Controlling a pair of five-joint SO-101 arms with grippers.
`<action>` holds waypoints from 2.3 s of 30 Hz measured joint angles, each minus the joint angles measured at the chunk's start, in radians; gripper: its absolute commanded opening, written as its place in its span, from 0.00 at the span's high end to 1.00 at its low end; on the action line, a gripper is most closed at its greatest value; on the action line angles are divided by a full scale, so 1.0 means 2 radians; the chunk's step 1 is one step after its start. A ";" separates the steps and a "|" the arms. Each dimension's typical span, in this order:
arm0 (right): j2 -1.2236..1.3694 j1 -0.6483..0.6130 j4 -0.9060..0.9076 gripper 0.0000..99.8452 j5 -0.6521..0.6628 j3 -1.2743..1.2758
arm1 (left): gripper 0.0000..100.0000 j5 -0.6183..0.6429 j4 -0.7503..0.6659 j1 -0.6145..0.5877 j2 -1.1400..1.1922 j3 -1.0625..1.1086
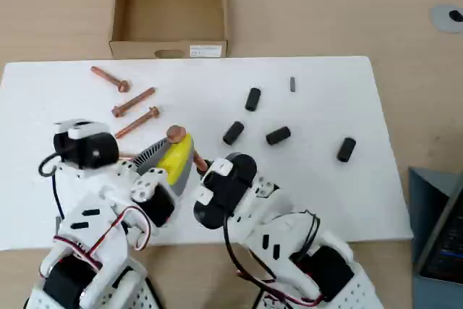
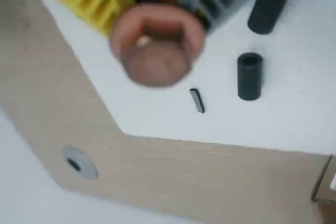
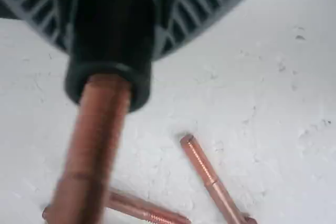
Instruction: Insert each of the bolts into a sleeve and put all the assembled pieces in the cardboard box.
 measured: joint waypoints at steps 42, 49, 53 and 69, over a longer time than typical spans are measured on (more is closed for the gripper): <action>-0.001 -0.001 -0.004 0.99 0.000 -0.002 | 0.91 -0.019 0.081 -0.035 0.002 -0.061; -0.001 0.064 0.000 0.99 0.000 -0.003 | 1.00 -0.051 0.081 -0.113 0.002 -0.062; -0.001 0.118 0.003 0.99 0.000 -0.014 | 1.00 -0.108 0.099 -0.168 0.001 -0.033; 0.207 0.215 0.025 0.99 -0.058 -0.207 | 1.00 -0.178 0.114 -0.340 0.003 0.161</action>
